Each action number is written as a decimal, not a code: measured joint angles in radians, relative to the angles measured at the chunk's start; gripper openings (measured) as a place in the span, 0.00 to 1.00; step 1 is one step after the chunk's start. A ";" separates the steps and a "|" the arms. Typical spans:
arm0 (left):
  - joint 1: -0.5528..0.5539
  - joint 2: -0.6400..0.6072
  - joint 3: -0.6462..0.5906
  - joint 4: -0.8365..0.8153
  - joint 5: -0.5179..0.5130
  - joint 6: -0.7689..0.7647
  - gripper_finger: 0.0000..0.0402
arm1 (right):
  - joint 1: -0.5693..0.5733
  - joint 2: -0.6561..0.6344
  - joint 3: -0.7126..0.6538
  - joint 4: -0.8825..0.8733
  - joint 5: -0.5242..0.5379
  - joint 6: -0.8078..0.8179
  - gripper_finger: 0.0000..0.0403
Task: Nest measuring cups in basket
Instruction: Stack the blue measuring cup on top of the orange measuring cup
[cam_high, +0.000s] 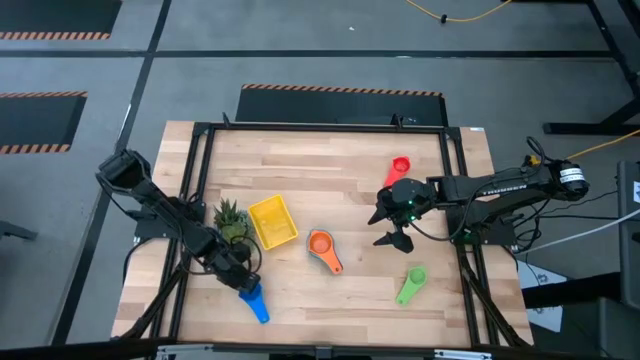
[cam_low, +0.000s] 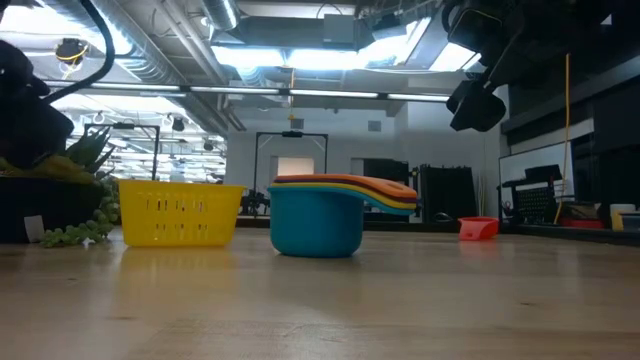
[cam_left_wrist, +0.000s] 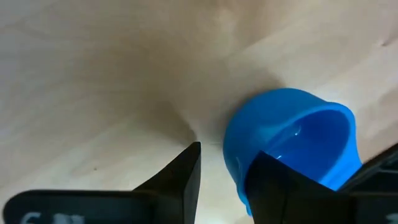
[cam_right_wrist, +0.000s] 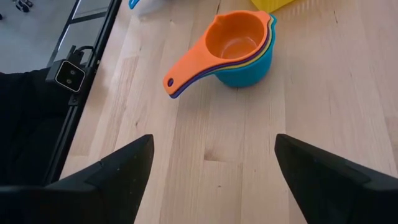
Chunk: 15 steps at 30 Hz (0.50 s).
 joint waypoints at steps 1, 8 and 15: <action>0.000 0.003 0.000 0.002 0.000 0.000 0.25 | 0.000 0.000 0.000 0.000 0.000 0.001 0.84; 0.000 -0.002 0.000 0.015 -0.039 0.034 0.12 | 0.000 0.000 0.000 0.000 0.000 0.000 0.84; 0.000 -0.003 0.000 0.151 -0.036 0.037 0.03 | 0.000 0.000 0.000 0.001 0.000 0.000 0.84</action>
